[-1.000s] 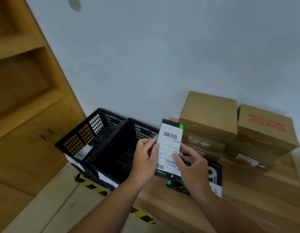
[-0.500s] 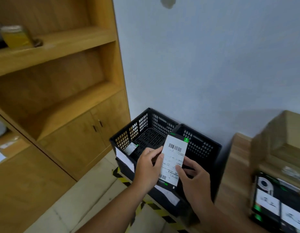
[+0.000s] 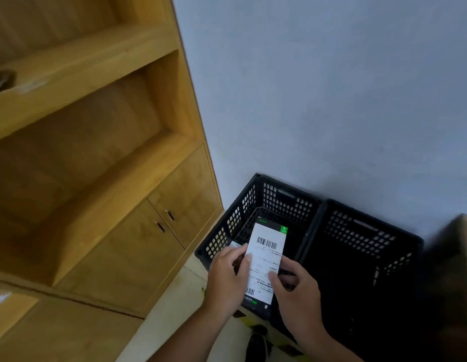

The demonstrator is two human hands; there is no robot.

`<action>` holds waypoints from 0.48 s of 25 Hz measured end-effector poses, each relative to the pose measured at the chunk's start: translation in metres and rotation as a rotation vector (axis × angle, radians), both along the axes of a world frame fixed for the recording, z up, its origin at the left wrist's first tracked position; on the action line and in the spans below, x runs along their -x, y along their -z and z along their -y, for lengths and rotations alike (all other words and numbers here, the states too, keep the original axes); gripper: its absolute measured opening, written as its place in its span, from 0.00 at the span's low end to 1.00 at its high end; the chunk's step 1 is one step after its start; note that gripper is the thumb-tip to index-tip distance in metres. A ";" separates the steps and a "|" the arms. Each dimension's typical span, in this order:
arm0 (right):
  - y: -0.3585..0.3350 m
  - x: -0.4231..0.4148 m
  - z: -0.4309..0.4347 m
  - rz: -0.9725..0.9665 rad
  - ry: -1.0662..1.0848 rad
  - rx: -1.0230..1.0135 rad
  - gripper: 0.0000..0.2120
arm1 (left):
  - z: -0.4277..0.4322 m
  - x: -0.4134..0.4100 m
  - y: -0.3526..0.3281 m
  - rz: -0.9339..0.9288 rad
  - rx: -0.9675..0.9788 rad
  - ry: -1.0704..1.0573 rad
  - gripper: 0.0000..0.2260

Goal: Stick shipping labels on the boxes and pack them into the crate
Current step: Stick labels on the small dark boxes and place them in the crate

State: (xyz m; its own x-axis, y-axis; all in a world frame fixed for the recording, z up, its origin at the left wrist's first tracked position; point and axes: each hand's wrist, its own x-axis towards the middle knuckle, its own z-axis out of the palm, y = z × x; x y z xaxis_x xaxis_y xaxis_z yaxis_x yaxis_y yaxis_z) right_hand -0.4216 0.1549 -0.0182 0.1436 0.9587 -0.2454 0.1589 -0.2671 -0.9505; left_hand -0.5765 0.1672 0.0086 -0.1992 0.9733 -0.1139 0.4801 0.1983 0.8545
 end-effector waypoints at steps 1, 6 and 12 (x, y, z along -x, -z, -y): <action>0.013 0.016 -0.017 -0.006 0.010 0.026 0.17 | -0.020 0.014 0.010 -0.002 0.039 0.011 0.15; 0.048 0.069 -0.077 0.081 0.067 0.087 0.19 | -0.093 0.061 0.050 0.037 0.173 0.065 0.18; 0.129 0.110 -0.131 0.196 0.135 0.248 0.20 | -0.160 0.090 0.147 -0.047 0.334 0.200 0.18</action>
